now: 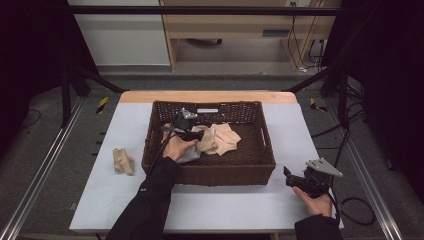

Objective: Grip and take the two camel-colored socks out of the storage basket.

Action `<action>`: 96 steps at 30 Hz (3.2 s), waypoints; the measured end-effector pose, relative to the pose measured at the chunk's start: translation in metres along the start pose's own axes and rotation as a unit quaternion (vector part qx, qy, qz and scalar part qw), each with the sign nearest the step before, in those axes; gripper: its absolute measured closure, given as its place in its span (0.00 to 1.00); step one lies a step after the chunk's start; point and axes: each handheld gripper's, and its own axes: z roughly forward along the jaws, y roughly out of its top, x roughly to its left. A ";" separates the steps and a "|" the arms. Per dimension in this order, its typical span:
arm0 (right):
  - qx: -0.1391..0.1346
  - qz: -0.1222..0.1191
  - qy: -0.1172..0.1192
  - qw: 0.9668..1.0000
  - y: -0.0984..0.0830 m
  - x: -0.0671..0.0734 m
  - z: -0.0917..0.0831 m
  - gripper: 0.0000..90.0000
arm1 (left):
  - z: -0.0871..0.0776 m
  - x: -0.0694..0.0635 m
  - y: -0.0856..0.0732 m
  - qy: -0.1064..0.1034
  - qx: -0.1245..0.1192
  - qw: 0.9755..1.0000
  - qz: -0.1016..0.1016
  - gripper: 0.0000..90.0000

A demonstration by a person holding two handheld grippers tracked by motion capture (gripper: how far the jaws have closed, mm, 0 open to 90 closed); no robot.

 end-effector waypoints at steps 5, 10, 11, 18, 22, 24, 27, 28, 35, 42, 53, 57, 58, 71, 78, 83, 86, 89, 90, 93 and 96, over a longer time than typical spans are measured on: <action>0.000 -0.001 0.000 1.000 0.000 0.000 0.000 0.09 | 0.005 -0.001 -0.002 -0.014 0.016 1.000 -0.003 0.48; 0.000 -0.001 0.000 1.000 0.000 0.000 0.000 0.09 | 0.007 -0.002 -0.002 -0.020 0.028 0.999 -0.002 0.61; 0.000 0.000 0.001 1.000 0.000 0.000 0.000 0.09 | 0.006 -0.003 -0.002 -0.024 0.030 0.999 -0.004 0.66; 0.000 -0.001 0.000 1.000 0.000 0.000 0.000 0.09 | 0.002 -0.004 0.001 -0.041 0.032 0.999 -0.006 0.90; -0.001 0.000 -0.001 1.000 0.000 0.000 0.000 0.09 | -0.001 -0.004 0.002 -0.043 0.031 0.999 -0.001 0.94; -0.001 0.000 -0.001 1.000 0.000 -0.001 0.000 0.09 | -0.006 -0.006 0.004 -0.049 0.016 0.999 -0.001 0.95; -0.002 0.000 -0.001 1.000 0.000 -0.001 -0.001 0.09 | -0.014 -0.009 0.006 -0.061 -0.016 0.998 0.002 0.95; -0.002 0.000 -0.001 1.000 0.000 -0.001 -0.001 0.09 | -0.014 -0.009 0.006 -0.061 -0.016 0.998 0.002 0.95; -0.002 0.000 -0.003 1.000 0.000 -0.001 -0.001 0.09 | -0.034 -0.019 0.009 -0.071 -0.052 0.996 0.033 0.95; -0.001 -0.001 -0.003 1.000 0.000 -0.001 -0.001 0.09 | -0.072 -0.015 0.019 -0.079 -0.118 0.990 0.021 0.95; 0.000 -0.003 -0.005 1.000 0.000 -0.001 -0.001 0.09 | -0.131 -0.001 0.021 -0.077 -0.194 0.978 0.005 0.95; 0.001 -0.003 -0.006 1.000 0.000 -0.001 -0.001 0.09 | -0.156 0.012 0.013 -0.069 -0.213 0.975 -0.004 0.95; 0.001 -0.003 -0.006 1.000 0.000 -0.001 -0.001 0.09 | -0.156 0.012 0.013 -0.069 -0.213 0.975 -0.004 0.95; 0.005 -0.004 -0.008 1.000 0.000 -0.001 0.000 0.09 | -0.209 0.057 -0.028 -0.034 -0.255 0.965 -0.043 0.95; 0.005 -0.004 -0.009 1.000 -0.001 -0.001 0.000 0.09 | -0.227 0.083 -0.057 -0.008 -0.269 0.960 -0.076 0.95; 0.006 -0.005 -0.009 1.000 -0.001 0.000 0.000 0.09 | -0.233 0.096 -0.070 0.006 -0.271 0.958 -0.092 0.95; 0.006 -0.004 -0.009 1.000 -0.001 0.000 -0.001 0.09 | -0.235 0.101 -0.076 0.016 -0.267 0.959 -0.097 0.95; 0.003 -0.004 -0.009 1.000 -0.001 -0.001 -0.001 0.09 | -0.235 0.106 -0.084 0.032 -0.262 0.959 -0.102 0.95; 0.003 -0.004 -0.009 1.000 -0.001 -0.001 -0.001 0.09 | -0.235 0.106 -0.084 0.032 -0.262 0.959 -0.102 0.95; 0.002 -0.004 -0.006 1.000 0.000 -0.001 -0.002 0.09 | -0.232 0.110 -0.091 0.043 -0.249 0.962 -0.105 0.95; 0.002 -0.004 -0.005 1.000 0.000 -0.001 -0.002 0.09 | -0.231 0.110 -0.093 0.047 -0.245 0.963 -0.104 0.95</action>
